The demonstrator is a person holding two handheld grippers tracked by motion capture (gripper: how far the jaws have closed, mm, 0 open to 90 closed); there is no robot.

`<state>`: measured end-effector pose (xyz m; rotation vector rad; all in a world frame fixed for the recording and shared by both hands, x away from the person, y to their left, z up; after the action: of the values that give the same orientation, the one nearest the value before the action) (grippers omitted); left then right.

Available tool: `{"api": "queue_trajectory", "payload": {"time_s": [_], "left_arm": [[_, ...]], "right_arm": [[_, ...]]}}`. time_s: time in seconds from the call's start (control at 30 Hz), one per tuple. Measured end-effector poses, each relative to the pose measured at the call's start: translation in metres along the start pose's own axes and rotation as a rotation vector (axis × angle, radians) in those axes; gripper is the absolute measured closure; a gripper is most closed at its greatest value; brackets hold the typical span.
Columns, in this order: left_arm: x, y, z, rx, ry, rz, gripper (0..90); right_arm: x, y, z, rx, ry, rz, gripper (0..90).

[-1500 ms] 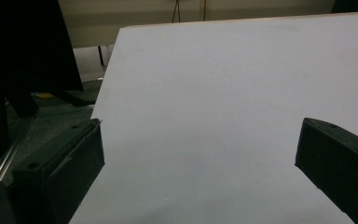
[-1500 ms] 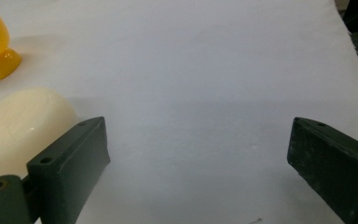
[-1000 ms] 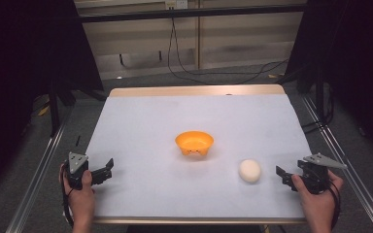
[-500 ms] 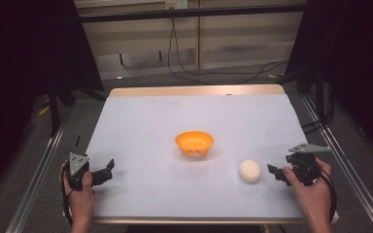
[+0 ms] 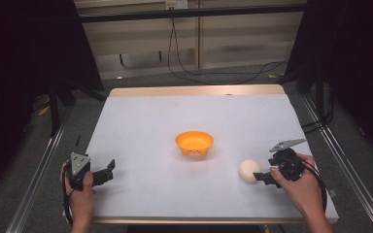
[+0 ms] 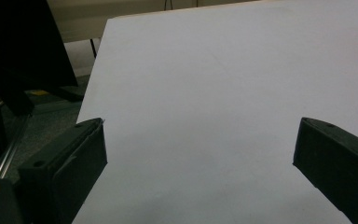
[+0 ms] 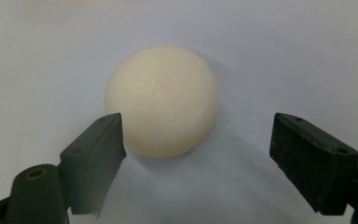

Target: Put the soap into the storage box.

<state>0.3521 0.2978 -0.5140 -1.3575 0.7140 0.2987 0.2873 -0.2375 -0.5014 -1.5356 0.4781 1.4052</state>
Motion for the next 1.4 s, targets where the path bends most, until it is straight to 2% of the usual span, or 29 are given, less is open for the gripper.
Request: {"api": "queue_trajectory", "payload": {"time_s": [0.03,0.1,0.17,0.23,0.27,0.43,0.67,0.73,0.93,1.17,1.4], "left_arm": [[0.000,0.000,0.000,0.008,0.000,0.004,2.7],[0.000,0.000,0.000,0.009,0.001,0.002,2.7],[0.000,0.000,0.000,0.015,0.000,0.005,2.7],[0.000,0.000,-0.001,0.016,-0.001,0.006,2.8],[0.000,0.000,-0.001,0.019,-0.001,0.007,2.8],[0.001,0.000,-0.002,0.021,0.000,0.007,2.9],[0.001,0.000,-0.002,0.024,-0.003,0.008,3.0],[0.001,0.000,-0.002,0.027,-0.003,0.010,3.0],[0.001,0.000,-0.002,0.027,-0.004,0.009,3.0],[0.001,0.000,-0.003,0.033,-0.006,0.010,3.1],[0.001,0.000,-0.002,0.038,-0.007,0.012,3.1]], "right_arm": [[0.003,-0.002,0.004,-0.021,-0.019,0.010,18.0],[0.004,-0.003,0.006,-0.025,-0.021,0.015,18.0],[0.008,-0.007,0.011,-0.055,-0.032,0.031,16.6],[0.009,-0.008,0.012,-0.058,-0.031,0.035,16.3],[0.013,-0.009,0.013,-0.083,-0.019,0.059,15.8],[0.019,-0.011,0.015,-0.102,-0.003,0.078,18.1],[0.031,-0.015,0.018,-0.109,0.011,0.107,23.7],[0.032,-0.015,0.018,-0.114,0.013,0.101,24.2],[0.031,-0.016,0.017,-0.091,0.018,0.113,24.5],[0.027,-0.022,0.019,-0.091,0.001,0.087,24.5],[0.017,-0.039,0.023,-0.101,0.001,0.060,24.5]]}}
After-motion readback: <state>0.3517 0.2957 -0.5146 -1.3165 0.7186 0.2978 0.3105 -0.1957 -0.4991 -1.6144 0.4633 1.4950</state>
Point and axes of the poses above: each handheld gripper's, and its own axes: x roughly forward along the jaws, y roughly out of its underside, z roughly to its left, the point moved 7 cm from there along x, roughly forward along the jaws, and after that the axes turned 12 degrees about z, right-handed, at the moved point
